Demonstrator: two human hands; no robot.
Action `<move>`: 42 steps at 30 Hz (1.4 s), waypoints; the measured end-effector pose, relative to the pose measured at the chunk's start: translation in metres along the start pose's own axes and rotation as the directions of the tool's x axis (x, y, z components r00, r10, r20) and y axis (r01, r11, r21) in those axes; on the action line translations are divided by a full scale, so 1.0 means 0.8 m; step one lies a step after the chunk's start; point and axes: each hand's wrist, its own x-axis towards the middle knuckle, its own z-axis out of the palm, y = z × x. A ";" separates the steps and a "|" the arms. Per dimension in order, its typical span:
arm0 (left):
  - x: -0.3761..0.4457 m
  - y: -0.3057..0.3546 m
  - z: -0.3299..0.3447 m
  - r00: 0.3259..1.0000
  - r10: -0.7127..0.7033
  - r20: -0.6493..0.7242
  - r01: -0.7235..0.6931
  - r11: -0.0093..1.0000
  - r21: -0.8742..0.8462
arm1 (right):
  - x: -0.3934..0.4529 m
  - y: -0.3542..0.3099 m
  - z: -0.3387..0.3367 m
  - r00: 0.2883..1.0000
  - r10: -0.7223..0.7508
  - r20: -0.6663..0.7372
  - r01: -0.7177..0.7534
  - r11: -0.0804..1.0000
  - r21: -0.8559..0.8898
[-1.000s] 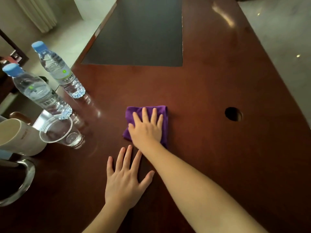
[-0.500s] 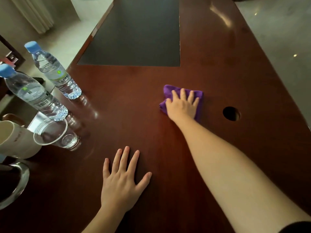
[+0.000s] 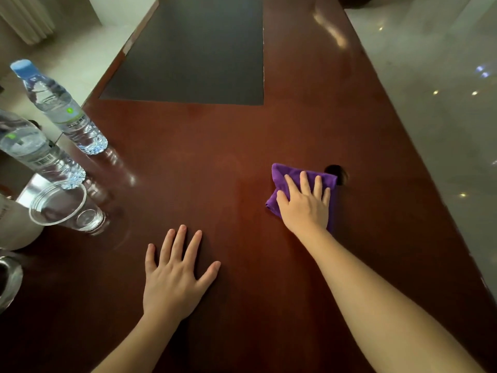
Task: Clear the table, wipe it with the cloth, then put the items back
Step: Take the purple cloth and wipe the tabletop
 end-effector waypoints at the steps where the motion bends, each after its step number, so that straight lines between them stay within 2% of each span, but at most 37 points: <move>1: 0.000 0.000 0.000 1.000 0.000 0.001 0.000 1.000 0.003 | -0.019 0.001 0.001 1.000 -0.016 0.013 0.016 1.000 -0.003; 9: 0.001 0.000 0.003 1.000 -0.004 -0.006 0.004 1.000 0.006 | -0.174 0.008 0.013 0.989 -0.136 0.058 0.138 0.990 -0.029; 19: 0.002 -0.002 0.007 0.999 0.009 -0.051 -0.010 0.999 -0.034 | -0.190 0.004 0.009 0.985 -0.145 0.092 0.147 0.989 -0.013; 22: 0.001 -0.003 0.008 0.999 0.012 -0.041 -0.013 0.999 -0.036 | -0.189 0.000 0.004 0.991 -0.132 0.028 0.130 0.990 0.059; 25: 0.001 -0.003 0.007 0.999 0.013 -0.036 -0.015 0.999 -0.052 | -0.178 -0.014 -0.001 0.981 -0.180 -0.076 0.189 0.972 0.138; 28: 0.001 -0.004 0.005 0.999 0.017 -0.034 -0.019 0.997 -0.069 | -0.156 -0.045 -0.007 0.953 -0.283 -0.103 0.300 0.926 0.231; 31: 0.001 -0.004 0.002 0.999 0.025 -0.028 -0.027 0.997 -0.076 | -0.129 -0.094 -0.013 0.918 -0.393 -0.043 0.382 0.854 0.354; 34: 0.001 -0.004 0.001 1.000 0.031 -0.001 -0.031 0.996 -0.079 | -0.103 -0.155 -0.016 0.859 -0.512 -0.002 0.470 0.787 0.400; 38: 0.002 -0.003 0.000 0.999 0.036 0.002 -0.036 0.993 -0.111 | -0.080 -0.243 -0.020 0.801 -0.593 0.074 0.455 0.686 0.568; 42: 0.003 -0.005 0.003 0.999 0.044 -0.007 -0.045 0.989 -0.139 | -0.063 -0.313 -0.012 0.696 -0.696 0.179 0.464 0.625 0.628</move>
